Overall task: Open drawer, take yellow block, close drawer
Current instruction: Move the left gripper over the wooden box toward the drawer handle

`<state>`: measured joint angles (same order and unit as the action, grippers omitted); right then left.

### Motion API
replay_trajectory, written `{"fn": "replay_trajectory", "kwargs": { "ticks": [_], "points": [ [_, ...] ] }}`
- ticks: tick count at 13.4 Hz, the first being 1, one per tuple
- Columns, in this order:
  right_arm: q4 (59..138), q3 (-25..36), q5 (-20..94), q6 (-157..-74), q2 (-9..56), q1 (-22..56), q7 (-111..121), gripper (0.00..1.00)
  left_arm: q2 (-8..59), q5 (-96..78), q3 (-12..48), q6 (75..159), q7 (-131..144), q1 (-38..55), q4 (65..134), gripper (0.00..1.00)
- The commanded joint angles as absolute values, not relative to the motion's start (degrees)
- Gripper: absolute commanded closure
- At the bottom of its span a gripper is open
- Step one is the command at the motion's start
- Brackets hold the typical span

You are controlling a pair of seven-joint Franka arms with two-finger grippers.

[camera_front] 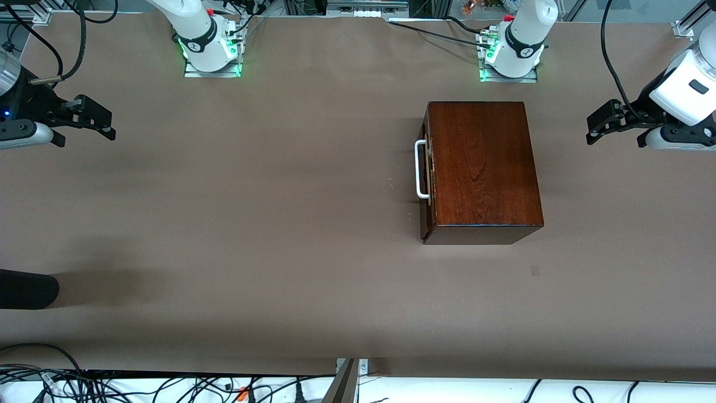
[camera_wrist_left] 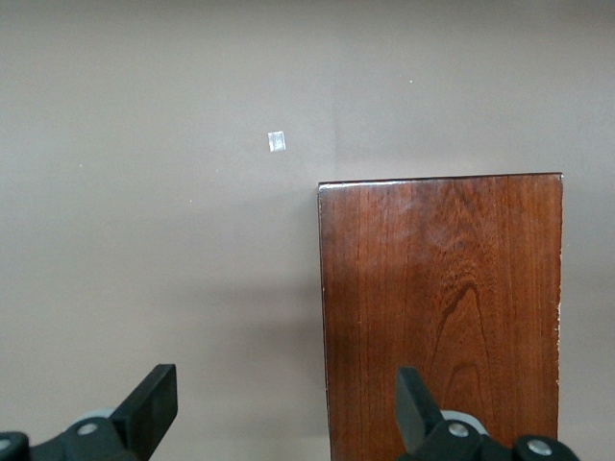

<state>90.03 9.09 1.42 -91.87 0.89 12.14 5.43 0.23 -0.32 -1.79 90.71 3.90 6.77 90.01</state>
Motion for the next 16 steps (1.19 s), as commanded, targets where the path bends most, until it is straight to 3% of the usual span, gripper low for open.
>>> {"fn": "replay_trajectory", "kwargs": {
  "ticks": [1, 9, 16],
  "points": [
    [89.9, 9.0, 1.4, -91.1, 0.2, 11.8, 5.5, 0.00, 0.0, -1.6, -1.8, 90.8, 3.9, 6.9, 89.3, 0.00],
    [89.9, 9.0, 1.4, -91.1, 0.2, 11.8, 5.5, 0.00, -0.2, -1.9, 3.3, 88.8, 4.7, 7.3, 88.7, 0.00],
    [89.9, 9.0, 1.4, -91.0, 0.2, 11.8, 5.5, 0.00, 2.1, -2.3, 16.9, 89.1, 26.3, 7.7, 88.6, 0.00]
  ]
}}
